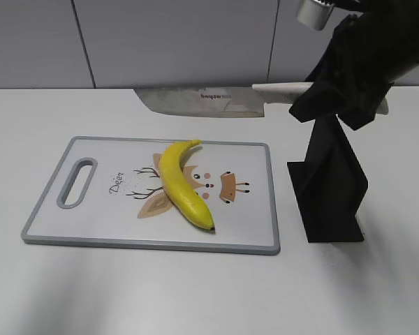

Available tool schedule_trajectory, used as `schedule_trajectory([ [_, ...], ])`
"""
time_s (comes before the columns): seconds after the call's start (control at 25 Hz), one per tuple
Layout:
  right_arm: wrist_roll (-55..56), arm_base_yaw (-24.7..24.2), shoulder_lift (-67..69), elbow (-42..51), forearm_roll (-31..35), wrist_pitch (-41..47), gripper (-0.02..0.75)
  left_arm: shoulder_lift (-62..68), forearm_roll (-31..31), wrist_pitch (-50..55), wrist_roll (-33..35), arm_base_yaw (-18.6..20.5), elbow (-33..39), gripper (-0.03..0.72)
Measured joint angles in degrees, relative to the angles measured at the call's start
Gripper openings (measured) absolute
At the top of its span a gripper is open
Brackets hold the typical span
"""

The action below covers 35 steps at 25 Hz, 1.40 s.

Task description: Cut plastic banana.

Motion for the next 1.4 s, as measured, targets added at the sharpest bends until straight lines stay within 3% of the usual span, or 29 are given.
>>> schedule_trajectory([
  [0.28,-5.01,0.00,6.45,-5.51,1.83,2.38,0.181,16.73,-10.86,8.08,20.48,0.00,-9.95,0.512],
  [0.52,-11.51,0.00,12.95,-10.69,4.54,5.71,0.181,27.95,-13.80,12.05,28.57,0.00,-17.01,0.513],
  [0.96,-16.11,0.00,18.46,-14.94,7.77,7.13,0.180,39.95,-14.25,12.81,36.29,-0.07,-20.42,0.520],
  [1.4,-19.18,-0.26,19.02,-15.11,10.65,7.71,0.180,45.99,-13.16,6.86,37.94,-4.54,-20.52,0.518],
])
